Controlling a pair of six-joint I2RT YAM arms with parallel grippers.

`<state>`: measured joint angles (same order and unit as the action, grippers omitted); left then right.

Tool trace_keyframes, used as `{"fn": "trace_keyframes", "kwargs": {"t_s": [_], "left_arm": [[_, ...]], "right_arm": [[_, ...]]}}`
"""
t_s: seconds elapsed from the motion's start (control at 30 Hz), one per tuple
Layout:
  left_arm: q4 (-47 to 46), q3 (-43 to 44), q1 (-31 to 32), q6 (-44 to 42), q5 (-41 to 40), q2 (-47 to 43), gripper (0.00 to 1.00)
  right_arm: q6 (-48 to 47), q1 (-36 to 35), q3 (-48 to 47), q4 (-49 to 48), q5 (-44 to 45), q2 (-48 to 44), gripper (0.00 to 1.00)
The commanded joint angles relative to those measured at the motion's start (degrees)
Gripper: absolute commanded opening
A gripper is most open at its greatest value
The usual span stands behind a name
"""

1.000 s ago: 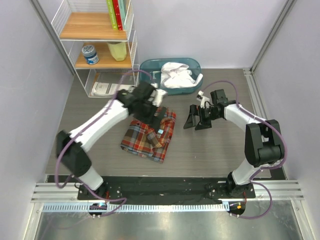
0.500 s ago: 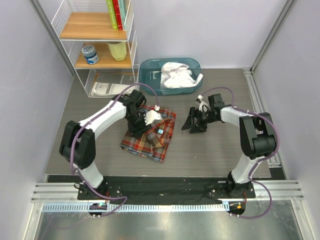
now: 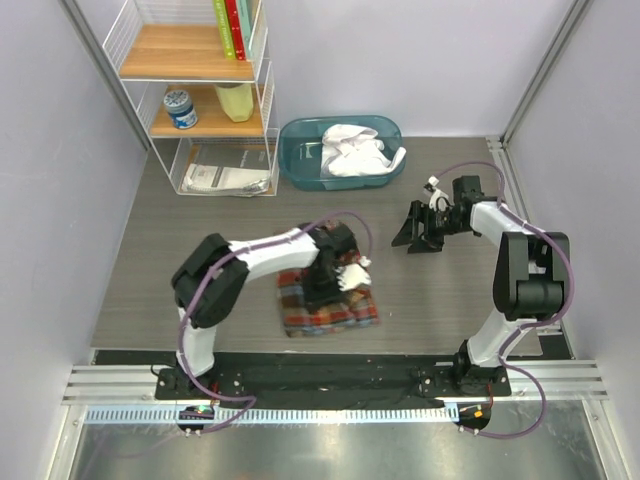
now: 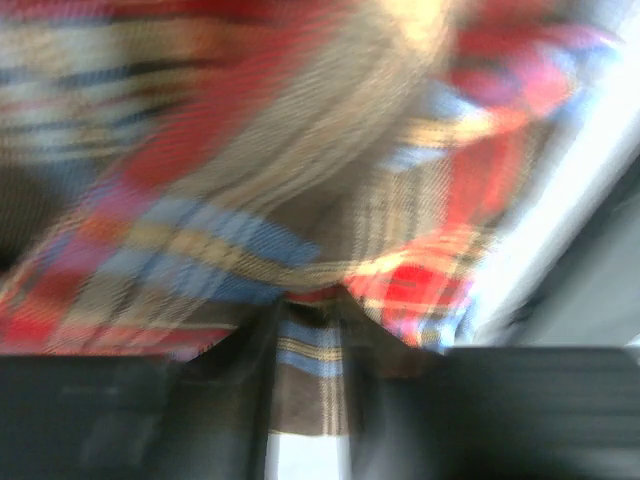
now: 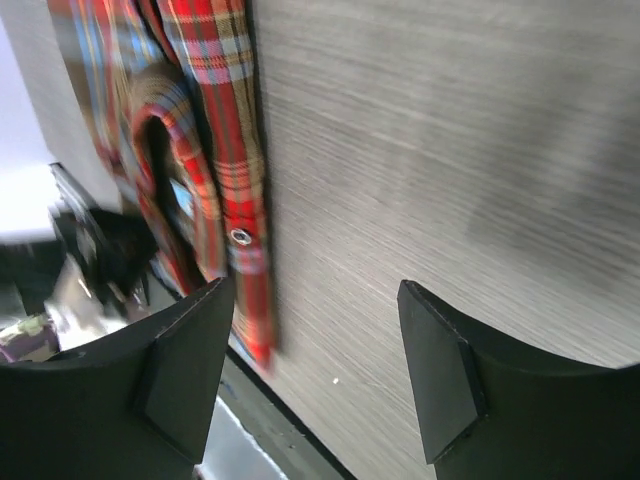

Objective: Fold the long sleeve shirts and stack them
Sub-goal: Fold the shirt

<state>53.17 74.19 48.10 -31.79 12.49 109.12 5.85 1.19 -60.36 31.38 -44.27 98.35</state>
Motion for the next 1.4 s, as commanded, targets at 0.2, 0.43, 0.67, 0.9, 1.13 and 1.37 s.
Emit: {"fn": "trace_keyframes", "kwargs": {"t_s": [0.2, 0.43, 0.67, 0.9, 1.13, 1.37], "left_arm": [[-19.04, 5.74, 1.05, 43.89, 23.72, -9.69, 0.55], [-24.69, -4.22, -24.52, 51.9, 27.4, -20.7, 0.64], [-26.97, -14.42, -37.19, 54.02, 33.03, -27.8, 0.63], [-34.09, -27.69, -42.12, 64.47, 33.21, -35.55, 0.6], [-33.93, -28.85, -44.93, 60.73, 31.9, -35.47, 0.58], [-9.88, -8.29, -40.72, 32.08, 23.81, -20.98, 0.45]], "right_arm": [[-7.16, -3.02, -11.88, 6.24, 1.03, 3.51, 0.7], [-6.02, -14.71, -18.55, 3.52, 4.54, 12.83, 0.73], [-8.11, -23.42, -26.12, 3.43, 5.25, 21.97, 0.54], [-26.91, -37.82, -40.25, 8.86, 4.89, 26.55, 0.27], [-28.01, -31.54, -44.41, 12.57, 11.05, 17.95, 0.67], [-17.72, -23.26, -25.36, 13.97, 5.26, 2.22, 0.6]]}}
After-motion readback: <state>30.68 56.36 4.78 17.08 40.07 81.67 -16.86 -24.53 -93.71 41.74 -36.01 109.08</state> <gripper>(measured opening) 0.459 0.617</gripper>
